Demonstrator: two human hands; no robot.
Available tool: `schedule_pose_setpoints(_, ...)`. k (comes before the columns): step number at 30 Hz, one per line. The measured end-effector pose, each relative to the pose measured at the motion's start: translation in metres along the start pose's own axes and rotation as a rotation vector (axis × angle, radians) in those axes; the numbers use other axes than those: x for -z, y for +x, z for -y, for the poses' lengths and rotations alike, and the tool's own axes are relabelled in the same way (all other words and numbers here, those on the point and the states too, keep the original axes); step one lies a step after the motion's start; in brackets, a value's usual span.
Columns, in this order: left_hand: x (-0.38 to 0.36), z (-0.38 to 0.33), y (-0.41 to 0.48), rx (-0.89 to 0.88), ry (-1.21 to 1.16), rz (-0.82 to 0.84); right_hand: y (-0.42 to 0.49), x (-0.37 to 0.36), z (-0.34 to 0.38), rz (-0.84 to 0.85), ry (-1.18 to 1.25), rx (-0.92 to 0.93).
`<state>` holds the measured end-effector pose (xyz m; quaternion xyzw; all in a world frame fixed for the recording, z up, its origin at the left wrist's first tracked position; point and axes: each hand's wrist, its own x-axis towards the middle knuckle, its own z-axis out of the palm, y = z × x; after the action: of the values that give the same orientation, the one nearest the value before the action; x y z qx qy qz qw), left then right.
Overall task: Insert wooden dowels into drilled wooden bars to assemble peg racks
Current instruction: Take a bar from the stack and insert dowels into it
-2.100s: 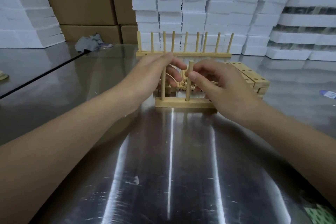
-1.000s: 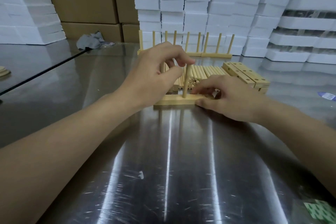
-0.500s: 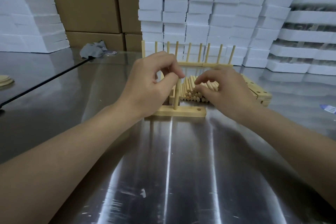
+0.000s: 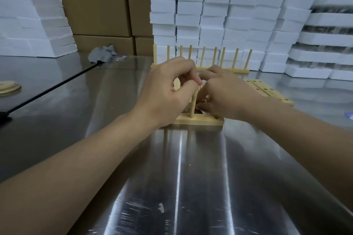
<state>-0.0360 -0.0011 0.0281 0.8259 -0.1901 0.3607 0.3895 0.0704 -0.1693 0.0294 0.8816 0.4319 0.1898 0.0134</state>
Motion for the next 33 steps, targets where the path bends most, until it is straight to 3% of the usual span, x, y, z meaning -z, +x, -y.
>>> schedule_pose_setpoints(9, -0.002, 0.003, 0.003, -0.029, -0.030, -0.014, -0.026, 0.004, 0.005, -0.185, -0.013, 0.205)
schedule_pose_setpoints(14, -0.003, 0.007, 0.003, -0.046, -0.036, -0.012, -0.027, 0.002, 0.002, -0.170, -0.057, 0.198)
schedule_pose_setpoints(20, -0.003, 0.010, 0.004, -0.054, -0.036, -0.015, -0.021, 0.001, 0.001, -0.122, -0.191, 0.376)
schedule_pose_setpoints(25, -0.003, 0.012, 0.003, -0.061, -0.039, -0.014, -0.026, 0.007, -0.001, -0.215, -0.217, 0.451)
schedule_pose_setpoints(28, -0.002, 0.011, 0.003, -0.069, -0.038, -0.015, -0.039, 0.012, 0.000, -0.309, 0.022, 0.317)
schedule_pose_setpoints(33, 0.000, 0.008, 0.004, -0.087, 0.006, -0.003, -0.061, 0.018, 0.009, -0.586, 0.847, -0.253)
